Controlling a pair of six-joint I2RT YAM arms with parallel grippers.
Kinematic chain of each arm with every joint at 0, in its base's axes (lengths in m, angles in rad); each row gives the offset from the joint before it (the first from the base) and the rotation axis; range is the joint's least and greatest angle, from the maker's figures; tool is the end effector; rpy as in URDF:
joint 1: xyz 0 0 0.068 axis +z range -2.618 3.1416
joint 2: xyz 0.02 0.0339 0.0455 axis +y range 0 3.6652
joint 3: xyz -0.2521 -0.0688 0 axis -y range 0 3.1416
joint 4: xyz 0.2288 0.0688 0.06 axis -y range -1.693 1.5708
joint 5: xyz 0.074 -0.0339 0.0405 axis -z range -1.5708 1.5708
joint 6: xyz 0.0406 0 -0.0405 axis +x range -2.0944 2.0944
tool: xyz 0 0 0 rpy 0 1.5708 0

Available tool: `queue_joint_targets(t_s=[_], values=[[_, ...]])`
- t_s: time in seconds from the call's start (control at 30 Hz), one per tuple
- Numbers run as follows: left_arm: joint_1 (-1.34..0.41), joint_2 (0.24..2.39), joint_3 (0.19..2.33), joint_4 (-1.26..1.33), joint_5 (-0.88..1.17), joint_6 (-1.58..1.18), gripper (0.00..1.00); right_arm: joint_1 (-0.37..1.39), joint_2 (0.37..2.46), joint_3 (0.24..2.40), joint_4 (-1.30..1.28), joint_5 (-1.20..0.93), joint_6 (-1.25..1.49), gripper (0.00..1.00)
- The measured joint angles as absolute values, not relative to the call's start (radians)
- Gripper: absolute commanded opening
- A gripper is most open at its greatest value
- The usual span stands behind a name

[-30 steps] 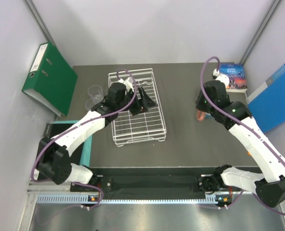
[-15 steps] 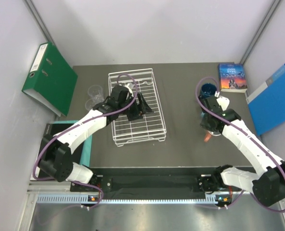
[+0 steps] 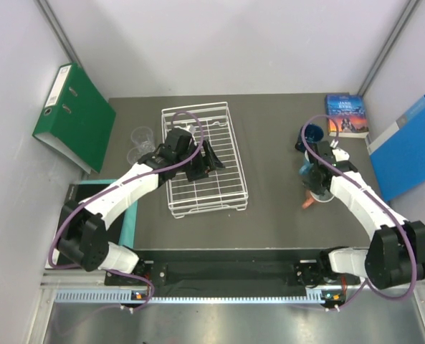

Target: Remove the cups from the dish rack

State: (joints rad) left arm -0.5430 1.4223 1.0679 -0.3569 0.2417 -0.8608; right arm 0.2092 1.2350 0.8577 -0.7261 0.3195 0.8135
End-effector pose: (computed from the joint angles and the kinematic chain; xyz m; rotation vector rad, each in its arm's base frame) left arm 0.2553 -0.1654 0.2657 -0.2544 2.4540 -0.9574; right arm 0.2202 0.0337 0.2225 0.8627 2.4351 -0.0620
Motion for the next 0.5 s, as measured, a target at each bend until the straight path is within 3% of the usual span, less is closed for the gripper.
queue_joint_targets(t_s=[0.5], values=[[-0.543, 1.422, 1.077, -0.376, 0.206, -0.837, 0.78, 0.189, 1.385, 0.889, -0.678, 0.319, 0.807, 0.00]])
